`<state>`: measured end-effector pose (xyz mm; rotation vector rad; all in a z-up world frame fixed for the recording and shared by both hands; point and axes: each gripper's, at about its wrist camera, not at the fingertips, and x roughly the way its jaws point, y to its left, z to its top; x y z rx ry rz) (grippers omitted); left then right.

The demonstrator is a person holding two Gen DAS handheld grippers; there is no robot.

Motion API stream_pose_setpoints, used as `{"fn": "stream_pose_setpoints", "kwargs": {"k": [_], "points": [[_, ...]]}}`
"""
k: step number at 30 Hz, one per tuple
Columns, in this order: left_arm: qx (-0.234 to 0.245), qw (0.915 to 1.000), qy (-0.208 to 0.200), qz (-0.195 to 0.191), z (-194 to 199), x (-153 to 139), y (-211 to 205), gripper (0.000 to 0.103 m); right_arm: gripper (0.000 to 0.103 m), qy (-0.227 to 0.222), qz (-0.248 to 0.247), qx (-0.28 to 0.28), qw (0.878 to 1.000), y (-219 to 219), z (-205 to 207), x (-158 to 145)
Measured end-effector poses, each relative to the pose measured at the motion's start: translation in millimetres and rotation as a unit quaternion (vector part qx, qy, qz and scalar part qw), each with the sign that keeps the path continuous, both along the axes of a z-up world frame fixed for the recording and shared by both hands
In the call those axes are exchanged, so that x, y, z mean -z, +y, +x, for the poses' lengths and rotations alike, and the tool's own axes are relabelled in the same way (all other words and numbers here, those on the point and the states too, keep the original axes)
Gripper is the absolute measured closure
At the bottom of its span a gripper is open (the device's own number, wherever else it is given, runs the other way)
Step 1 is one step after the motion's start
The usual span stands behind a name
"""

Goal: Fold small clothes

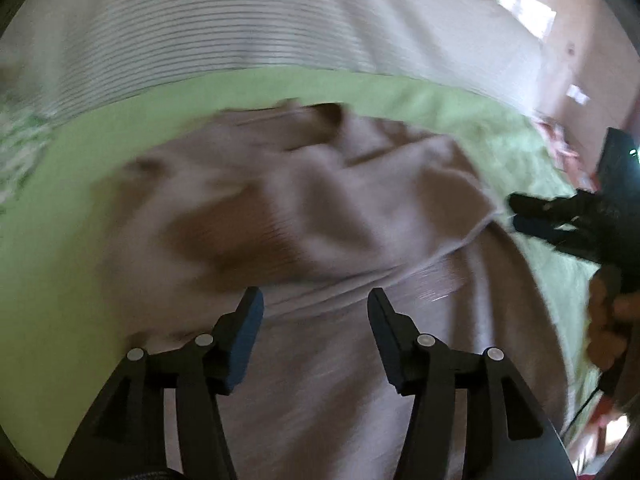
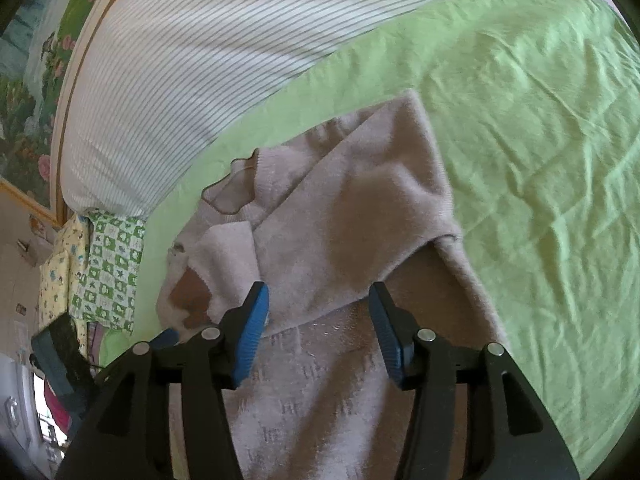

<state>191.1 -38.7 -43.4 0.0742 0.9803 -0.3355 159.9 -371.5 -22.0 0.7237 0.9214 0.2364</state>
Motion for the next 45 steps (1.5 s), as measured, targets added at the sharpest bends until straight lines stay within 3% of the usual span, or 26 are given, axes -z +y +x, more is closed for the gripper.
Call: {"fn": "stream_pose_setpoints", "kwargs": {"k": [6,9,12,14,17,19,20,21,22,23,25,26,27,29,31,34,38,42,45], "points": [[-0.106,0.9916,0.013,0.072,3.5,23.4,78.8,0.047,0.047,-0.043,-0.045,-0.095,0.994,64.5,23.4,-18.8],[-0.125,0.9872,0.022,0.095,13.2,36.5,93.8,0.047,0.047,-0.084,-0.103,-0.172,0.976,117.1,31.6,-30.1],[-0.130,0.9839,0.030,0.119,23.6,52.6,92.6,0.047,0.047,-0.120,-0.170,-0.250,0.946,170.5,36.7,-32.0],[-0.134,0.9829,0.032,0.122,27.6,58.7,89.4,0.045,0.047,-0.142,-0.241,-0.298,0.913,208.1,38.3,-24.5],[-0.141,0.9819,0.028,0.123,33.7,61.9,84.4,0.045,0.047,-0.143,-0.326,-0.332,0.874,241.0,47.0,-2.8],[-0.161,0.9791,0.026,0.121,39.7,62.5,84.7,0.045,0.047,-0.130,-0.343,-0.345,0.864,249.2,56.4,12.2],[-0.174,0.9775,0.032,0.114,44.0,63.8,87.2,0.045,0.048,-0.126,-0.339,-0.339,0.869,247.2,62.8,17.0],[-0.187,0.9761,0.034,0.104,46.6,63.3,89.6,0.045,0.060,-0.121,-0.325,-0.326,0.880,241.2,68.7,16.7],[-0.202,0.9741,0.033,0.097,48.7,61.6,92.1,0.045,0.084,-0.115,-0.309,-0.311,0.891,233.2,73.5,14.7],[-0.213,0.9720,0.030,0.094,50.6,60.0,94.7,0.045,0.096,-0.107,-0.285,-0.288,0.908,220.0,79.1,9.2],[-0.229,0.9688,0.024,0.092,49.5,56.0,96.7,0.047,0.097,-0.109,-0.230,-0.231,0.939,186.3,82.6,-7.2],[-0.238,0.9670,0.020,0.090,47.5,53.2,97.9,0.049,0.097,-0.110,-0.174,-0.180,0.962,152.8,81.5,-19.5],[-0.246,0.9653,0.018,0.086,45.1,50.4,99.7,0.051,0.097,-0.109,-0.128,-0.135,0.976,123.5,78.3,-26.8],[-0.271,0.9604,0.018,0.064,36.6,46.1,105.6,0.055,0.097,-0.097,-0.055,-0.043,0.993,64.7,66.4,-29.2],[-0.281,0.9589,0.021,0.037,30.9,46.3,109.9,0.055,0.097,-0.075,-0.011,0.019,0.997,20.6,53.0,-14.4],[-0.276,0.9587,0.030,0.062,32.1,53.3,104.0,0.064,0.097,-0.025,-0.004,0.068,0.997,-19.9,38.1,22.6],[-0.279,0.9579,0.041,0.051,34.3,58.1,109.9,0.065,0.098,0.006,0.024,0.078,0.997,-35.5,24.0,51.7],[-0.301,0.9520,0.047,0.025,33.9,55.0,116.9,0.065,0.098,-0.024,0.016,0.048,0.998,-21.5,27.1,34.6],[-0.350,0.9331,0.066,-0.052,27.8,58.2,143.6,0.065,0.098,-0.075,0.018,0.025,0.997,-7.0,33.2,6.3]]}}
